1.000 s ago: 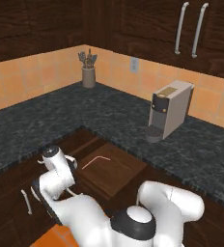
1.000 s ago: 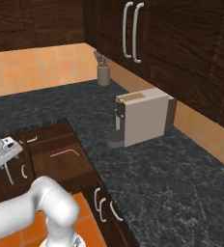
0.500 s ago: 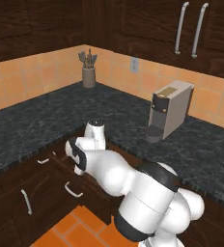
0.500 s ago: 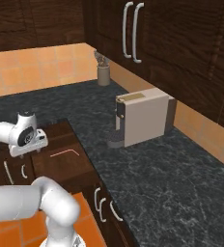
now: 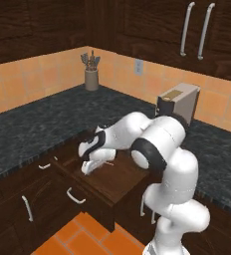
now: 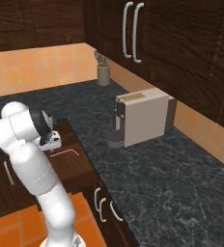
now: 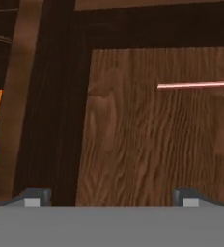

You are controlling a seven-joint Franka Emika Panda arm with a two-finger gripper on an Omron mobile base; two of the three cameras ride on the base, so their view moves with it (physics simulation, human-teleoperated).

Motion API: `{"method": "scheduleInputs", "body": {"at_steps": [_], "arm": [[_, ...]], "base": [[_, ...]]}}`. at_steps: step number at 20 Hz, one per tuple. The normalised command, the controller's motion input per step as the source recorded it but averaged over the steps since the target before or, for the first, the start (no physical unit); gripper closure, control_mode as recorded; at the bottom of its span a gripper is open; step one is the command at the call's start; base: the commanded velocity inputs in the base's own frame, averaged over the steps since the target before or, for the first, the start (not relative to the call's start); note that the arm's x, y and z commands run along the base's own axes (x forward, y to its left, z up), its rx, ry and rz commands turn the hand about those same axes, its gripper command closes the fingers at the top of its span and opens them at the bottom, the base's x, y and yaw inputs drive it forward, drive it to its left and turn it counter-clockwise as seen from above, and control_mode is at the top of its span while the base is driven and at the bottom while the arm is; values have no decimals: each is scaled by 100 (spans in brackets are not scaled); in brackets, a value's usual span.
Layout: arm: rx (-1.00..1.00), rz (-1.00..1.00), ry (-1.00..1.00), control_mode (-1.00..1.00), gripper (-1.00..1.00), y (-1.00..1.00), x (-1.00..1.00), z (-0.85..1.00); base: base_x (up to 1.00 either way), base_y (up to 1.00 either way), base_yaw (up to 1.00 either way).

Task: Take a straw from the drawer in front and place it inside the glass cup on the dining counter.

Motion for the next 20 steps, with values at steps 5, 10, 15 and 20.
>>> {"method": "scheduleInputs", "body": {"at_steps": [5,10,15,20], "arm": [[-6,-12,5,-100,-100,3,40,-72],[-2,-9,11,-100,-100,37,12,-41],[0,-6,16,-100,-100,87,-21,4],[3,-9,5,-100,-100,13,-2,93]], "base": [[0,0,0],[0,0,0],[0,0,0],[0,0,0]]}}
